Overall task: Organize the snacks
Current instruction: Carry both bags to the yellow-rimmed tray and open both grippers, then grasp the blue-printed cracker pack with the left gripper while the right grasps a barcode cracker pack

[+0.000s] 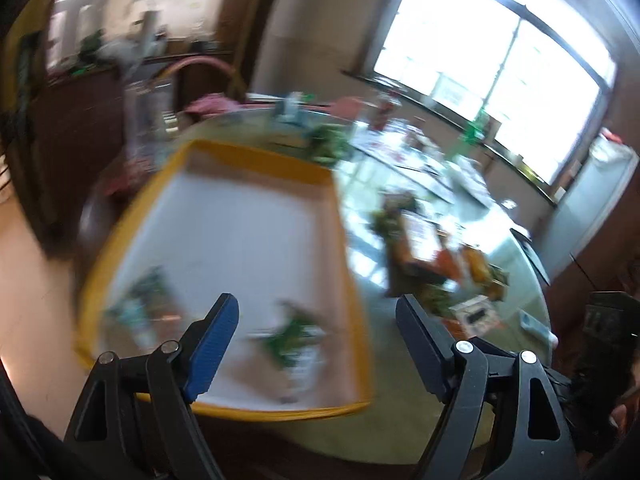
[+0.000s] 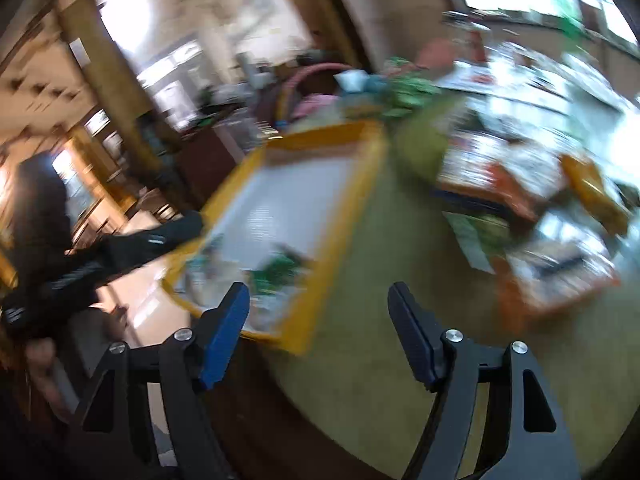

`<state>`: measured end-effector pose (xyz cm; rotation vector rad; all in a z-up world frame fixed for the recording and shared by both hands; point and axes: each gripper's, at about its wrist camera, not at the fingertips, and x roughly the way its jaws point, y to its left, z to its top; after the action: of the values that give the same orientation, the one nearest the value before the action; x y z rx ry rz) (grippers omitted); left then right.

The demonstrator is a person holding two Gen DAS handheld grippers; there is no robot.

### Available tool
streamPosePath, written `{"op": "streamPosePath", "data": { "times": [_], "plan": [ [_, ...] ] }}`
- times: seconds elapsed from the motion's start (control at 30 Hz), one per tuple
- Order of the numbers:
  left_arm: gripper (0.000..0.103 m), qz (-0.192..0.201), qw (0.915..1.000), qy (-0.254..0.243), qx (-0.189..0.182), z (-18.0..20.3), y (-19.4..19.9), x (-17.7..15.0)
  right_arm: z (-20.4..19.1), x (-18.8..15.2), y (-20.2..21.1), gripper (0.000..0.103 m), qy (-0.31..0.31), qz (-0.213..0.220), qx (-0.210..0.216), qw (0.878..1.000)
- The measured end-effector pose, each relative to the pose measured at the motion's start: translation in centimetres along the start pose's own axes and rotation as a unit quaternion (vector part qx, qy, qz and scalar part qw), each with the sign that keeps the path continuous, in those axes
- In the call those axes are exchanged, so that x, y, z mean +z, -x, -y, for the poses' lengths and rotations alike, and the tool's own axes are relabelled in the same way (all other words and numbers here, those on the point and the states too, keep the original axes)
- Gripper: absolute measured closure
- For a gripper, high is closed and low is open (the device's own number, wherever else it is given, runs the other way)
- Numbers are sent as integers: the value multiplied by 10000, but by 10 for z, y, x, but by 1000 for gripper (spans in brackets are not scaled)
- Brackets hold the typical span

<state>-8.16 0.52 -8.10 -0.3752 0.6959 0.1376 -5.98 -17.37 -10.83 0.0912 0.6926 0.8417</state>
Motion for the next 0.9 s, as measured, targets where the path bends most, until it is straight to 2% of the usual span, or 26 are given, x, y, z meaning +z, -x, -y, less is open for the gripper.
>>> {"op": "streamPosePath", "data": {
  "times": [0.1, 0.2, 0.33, 0.53, 0.67, 0.8, 0.9],
  "plan": [
    [22, -178, 9972, -229, -682, 33, -18, -2, 44, -6, 24, 29, -494, 64, -388, 9980],
    [22, -420, 9940, -425, -921, 59, -35, -5, 82, -16, 41, 27, -1044, 95, -780, 9914],
    [22, -493, 9925, -640, -917, 77, -37, -10, 124, -25, 51, 27, -1691, 99, -1125, 9791],
    [22, -482, 9937, -527, -862, 74, -30, -18, 145, -24, 40, 27, -2240, 1, -1354, 9651],
    [22, -457, 9948, -461, -790, 76, -34, -18, 148, -19, 33, 27, -2308, 34, -1377, 9632],
    [22, -466, 9952, -380, -776, 69, -34, -16, 147, -1, 16, 27, -2364, -51, -1437, 9610],
    [22, -479, 9953, -280, -797, 64, -36, -12, 146, 20, -3, 24, -2316, -141, -1783, 9562]
  ]
}}
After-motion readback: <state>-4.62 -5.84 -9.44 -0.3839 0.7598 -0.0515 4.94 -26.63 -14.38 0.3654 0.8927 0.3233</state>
